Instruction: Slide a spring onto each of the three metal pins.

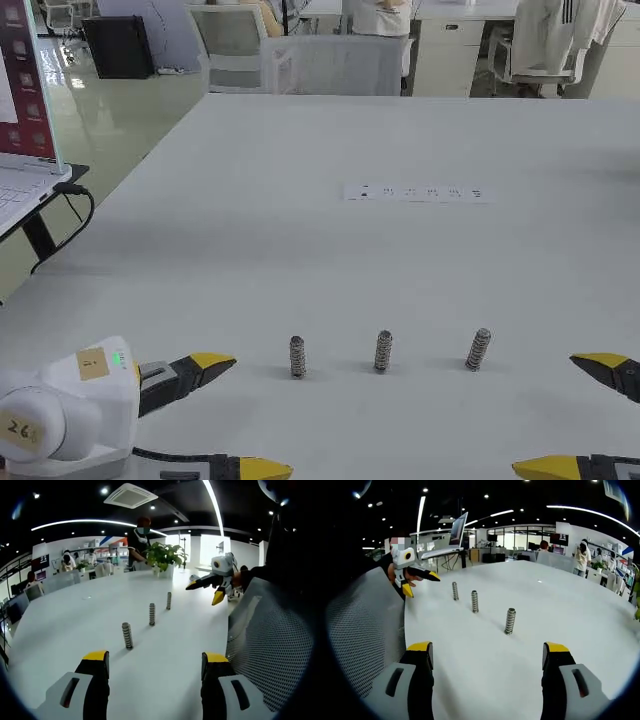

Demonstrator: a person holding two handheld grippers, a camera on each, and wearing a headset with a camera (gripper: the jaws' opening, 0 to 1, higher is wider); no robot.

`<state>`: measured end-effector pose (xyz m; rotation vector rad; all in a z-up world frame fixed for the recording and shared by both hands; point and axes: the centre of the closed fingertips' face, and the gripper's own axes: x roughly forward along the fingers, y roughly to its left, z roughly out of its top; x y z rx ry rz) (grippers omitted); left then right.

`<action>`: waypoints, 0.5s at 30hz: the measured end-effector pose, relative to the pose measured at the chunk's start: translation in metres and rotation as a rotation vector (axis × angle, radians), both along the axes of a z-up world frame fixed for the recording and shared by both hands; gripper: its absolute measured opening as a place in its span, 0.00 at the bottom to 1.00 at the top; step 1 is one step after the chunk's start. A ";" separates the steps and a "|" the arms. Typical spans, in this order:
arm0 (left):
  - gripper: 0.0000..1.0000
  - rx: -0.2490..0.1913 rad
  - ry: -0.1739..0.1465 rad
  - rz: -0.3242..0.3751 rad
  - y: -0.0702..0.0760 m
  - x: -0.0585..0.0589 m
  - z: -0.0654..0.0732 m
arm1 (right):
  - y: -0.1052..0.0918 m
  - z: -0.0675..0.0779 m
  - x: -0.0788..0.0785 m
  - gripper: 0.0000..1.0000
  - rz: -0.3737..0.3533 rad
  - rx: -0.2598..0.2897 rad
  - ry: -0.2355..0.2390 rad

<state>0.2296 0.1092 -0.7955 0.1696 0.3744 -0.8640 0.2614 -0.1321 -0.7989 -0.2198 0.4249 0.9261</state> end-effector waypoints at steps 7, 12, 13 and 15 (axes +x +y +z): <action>0.72 0.000 -0.001 0.003 0.000 0.000 0.000 | 0.001 0.001 -0.003 0.99 0.021 0.014 -0.007; 0.72 0.000 0.000 0.006 0.001 0.000 0.000 | 0.000 -0.001 -0.003 1.00 0.018 0.010 -0.010; 0.72 0.000 -0.001 0.006 0.001 0.000 0.000 | 0.000 0.000 -0.003 1.00 0.018 0.013 -0.013; 0.72 0.000 0.000 0.006 0.001 0.000 0.000 | 0.000 0.000 -0.002 1.00 0.015 0.015 -0.012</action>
